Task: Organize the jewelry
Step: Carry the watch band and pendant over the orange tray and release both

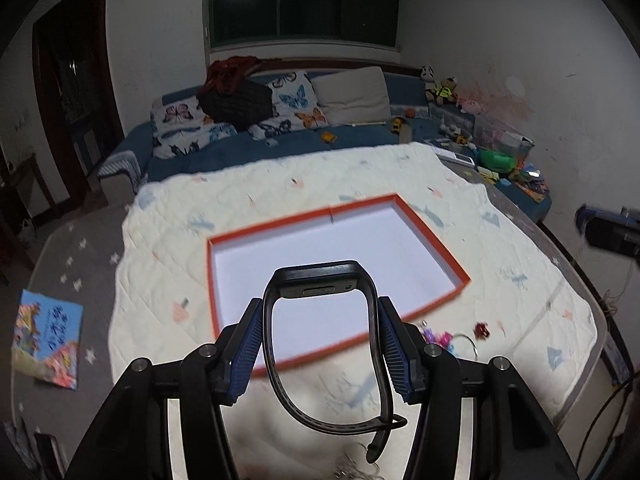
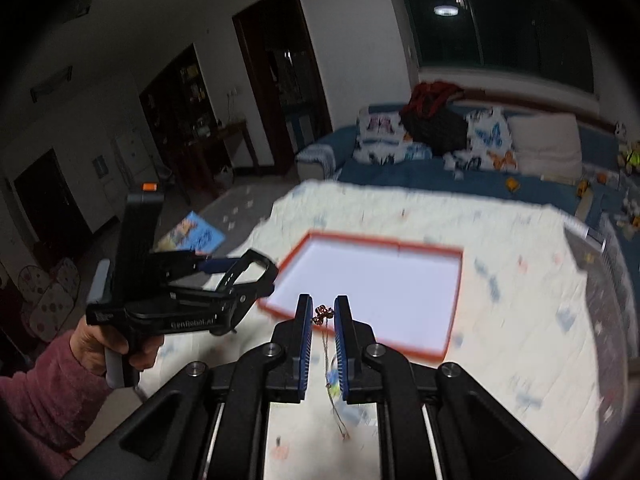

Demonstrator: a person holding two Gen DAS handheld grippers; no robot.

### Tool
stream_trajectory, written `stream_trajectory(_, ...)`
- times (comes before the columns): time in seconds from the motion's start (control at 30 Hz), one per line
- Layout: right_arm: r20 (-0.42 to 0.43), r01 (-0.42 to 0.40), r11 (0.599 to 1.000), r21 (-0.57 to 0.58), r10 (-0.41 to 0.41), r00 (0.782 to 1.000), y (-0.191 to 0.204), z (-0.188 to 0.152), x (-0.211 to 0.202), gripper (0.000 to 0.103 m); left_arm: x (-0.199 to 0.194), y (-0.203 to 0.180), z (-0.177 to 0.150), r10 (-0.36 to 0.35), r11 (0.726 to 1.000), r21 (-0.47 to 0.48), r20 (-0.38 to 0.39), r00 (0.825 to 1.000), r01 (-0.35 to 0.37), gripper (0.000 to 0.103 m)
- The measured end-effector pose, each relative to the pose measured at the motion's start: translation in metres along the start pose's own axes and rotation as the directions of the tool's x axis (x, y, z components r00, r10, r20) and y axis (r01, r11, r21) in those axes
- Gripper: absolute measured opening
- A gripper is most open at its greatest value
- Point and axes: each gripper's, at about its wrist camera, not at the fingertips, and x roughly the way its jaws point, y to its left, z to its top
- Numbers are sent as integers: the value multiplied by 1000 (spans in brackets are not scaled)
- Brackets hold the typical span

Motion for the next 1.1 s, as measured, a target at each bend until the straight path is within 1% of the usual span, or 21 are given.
stream_trajectory(0.07, 24, 10, 1000, 2, -10, 1000, -5, 14, 0, 13, -2, 7, 13, 15, 1000, 8, 12, 1000, -15, 58)
stream_trajectory(0.13, 43, 20, 1000, 8, -20, 999, -12, 27, 4, 13, 0, 13, 28, 15, 1000, 9, 21, 1000, -15, 58)
stream_trajectory(0.2, 53, 40, 999, 10, -41, 998, -18, 35, 11, 13, 5, 19, 38, 19, 1000, 10, 26, 999, -19, 58)
stream_trajectory(0.27, 55, 60, 998, 10, -61, 997, -25, 41, 20, 13, 16, 24, 48, 37, 999, 16, 27, 999, -37, 58)
stream_trajectory(0.4, 18, 90, 995, 34, -91, 996, -41, 41, 46, 13, 50, 33, 52, 46, 999, 7, -25, 999, -46, 58)
stream_trajectory(0.53, -30, 117, 991, 62, -115, 993, -59, 29, 60, 13, 94, 44, 38, 48, 999, -10, -91, 995, -49, 58)
stream_trajectory(0.73, -142, 157, 984, 81, -145, 979, -77, 0, 92, 13, 146, 61, 11, 34, 998, -48, -189, 981, -44, 58)
stream_trajectory(0.9, -232, 193, 979, 69, -173, 957, -84, -28, 117, 13, 171, 69, -4, 40, 997, -51, -238, 970, -54, 59)
stream_trajectory(1.1, -302, 206, 977, 52, -182, 936, -84, -48, 138, 13, 188, 74, -12, 45, 997, -47, -265, 963, -59, 59)
